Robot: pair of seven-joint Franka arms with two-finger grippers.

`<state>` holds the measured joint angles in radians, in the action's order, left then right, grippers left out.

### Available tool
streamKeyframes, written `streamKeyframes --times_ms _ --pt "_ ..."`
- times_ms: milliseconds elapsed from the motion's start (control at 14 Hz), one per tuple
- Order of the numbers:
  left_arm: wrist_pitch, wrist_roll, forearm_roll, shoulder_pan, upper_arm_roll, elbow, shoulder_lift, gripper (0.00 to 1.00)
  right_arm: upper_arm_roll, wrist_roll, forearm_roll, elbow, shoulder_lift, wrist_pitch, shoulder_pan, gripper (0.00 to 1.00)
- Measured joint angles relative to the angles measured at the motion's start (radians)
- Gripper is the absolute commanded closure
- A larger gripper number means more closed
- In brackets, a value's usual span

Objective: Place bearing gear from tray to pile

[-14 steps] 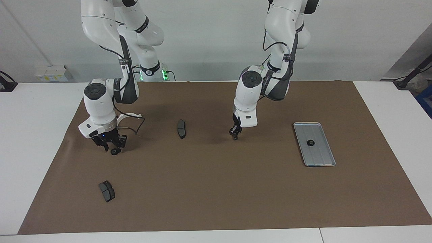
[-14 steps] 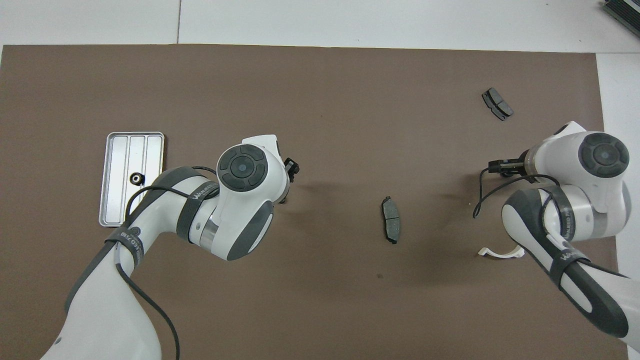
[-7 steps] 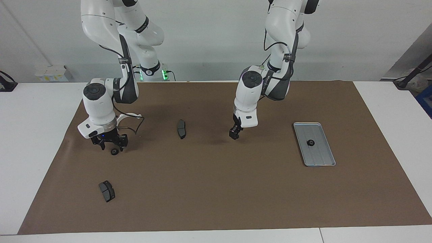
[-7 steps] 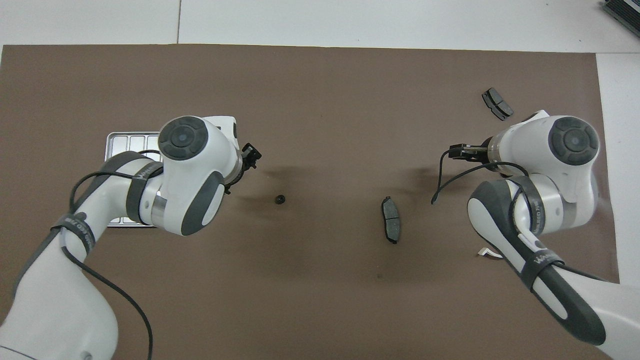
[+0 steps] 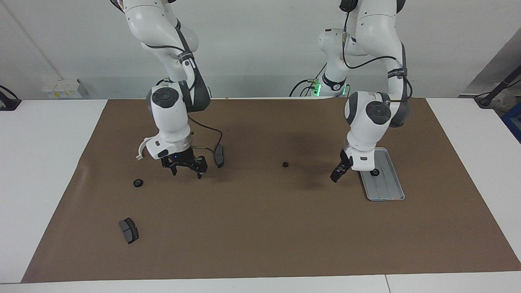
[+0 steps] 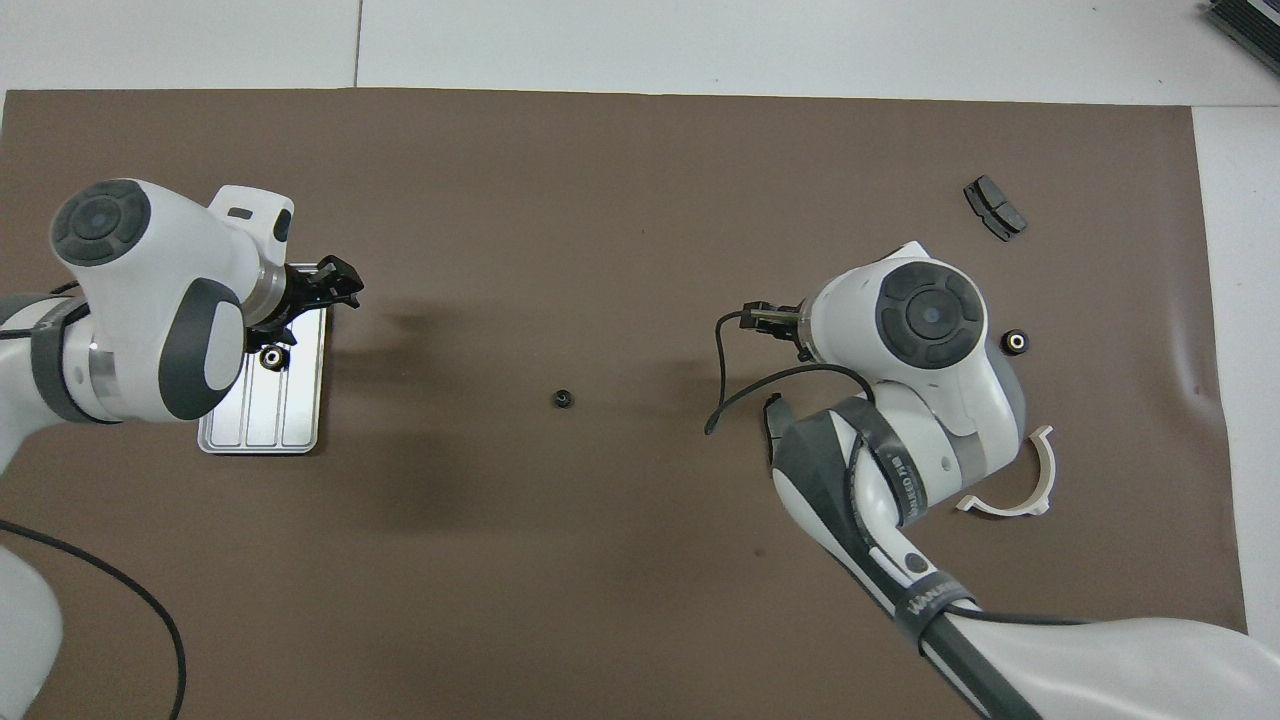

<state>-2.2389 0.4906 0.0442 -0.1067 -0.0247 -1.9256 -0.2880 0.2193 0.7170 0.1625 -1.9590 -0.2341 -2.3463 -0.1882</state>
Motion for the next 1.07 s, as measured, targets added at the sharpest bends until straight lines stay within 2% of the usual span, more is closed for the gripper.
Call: streamKeyframes --times_ms 215,430,788,1074 --pt "0.002 -0.230 0.000 0.070 0.000 -0.001 0.000 0.16 0.000 0.113 -0.001 0.085 -0.059 0.029 -0.096 0.00" --pt "0.008 -0.392 0.000 0.094 0.000 -0.006 0.000 0.25 0.000 0.218 -0.001 0.247 -0.185 0.092 -0.207 0.00" --pt "0.013 -0.467 0.000 0.099 0.007 -0.034 -0.001 0.40 -0.002 0.285 -0.001 0.382 -0.337 0.103 -0.304 0.00" --pt "0.013 -0.474 0.000 0.099 0.009 -0.064 -0.001 0.46 -0.002 0.309 -0.001 0.426 -0.382 0.097 -0.333 0.16"
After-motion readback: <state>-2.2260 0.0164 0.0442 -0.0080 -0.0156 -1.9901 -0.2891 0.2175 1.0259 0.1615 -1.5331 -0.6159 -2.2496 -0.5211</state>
